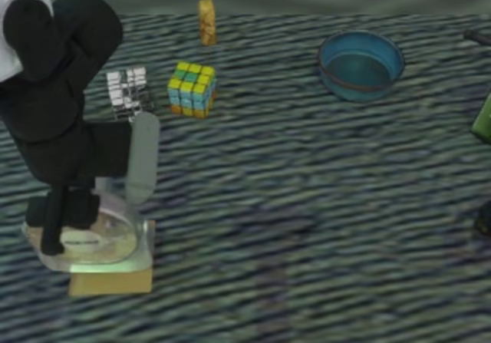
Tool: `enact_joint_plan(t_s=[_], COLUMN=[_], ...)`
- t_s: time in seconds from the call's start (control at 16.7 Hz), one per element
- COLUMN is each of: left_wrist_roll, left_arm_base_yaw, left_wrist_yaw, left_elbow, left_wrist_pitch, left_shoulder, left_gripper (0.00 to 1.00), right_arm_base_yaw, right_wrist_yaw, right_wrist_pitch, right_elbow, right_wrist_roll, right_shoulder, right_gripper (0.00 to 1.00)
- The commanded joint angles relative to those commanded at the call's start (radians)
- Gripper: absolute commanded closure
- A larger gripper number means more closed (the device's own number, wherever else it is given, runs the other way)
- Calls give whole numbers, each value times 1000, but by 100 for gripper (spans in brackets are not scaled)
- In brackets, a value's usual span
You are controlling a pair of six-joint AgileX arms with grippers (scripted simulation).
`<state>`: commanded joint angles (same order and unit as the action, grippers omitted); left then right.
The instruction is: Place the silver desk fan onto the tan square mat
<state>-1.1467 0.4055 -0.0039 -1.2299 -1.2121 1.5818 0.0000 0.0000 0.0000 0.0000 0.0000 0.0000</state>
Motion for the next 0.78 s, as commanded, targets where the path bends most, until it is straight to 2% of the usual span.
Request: enact_joint_plan(t_s=[0.48,0.78], left_wrist_roll=[0,0], left_arm_base_yaw=[0,0], left_wrist_yaw=[0,0], left_elbow=[0,0], left_wrist_pitch=[0,0], left_shoulder=[0,0], left_gripper=[2,0], right_arm_base_yaw=[0,0], right_wrist_yaw=[0,0], right_wrist_pitch=[0,0], right_elbow=[0,0], right_wrist_roll=[0,0], right_shoulder=[0,0], right_gripper=[0,0])
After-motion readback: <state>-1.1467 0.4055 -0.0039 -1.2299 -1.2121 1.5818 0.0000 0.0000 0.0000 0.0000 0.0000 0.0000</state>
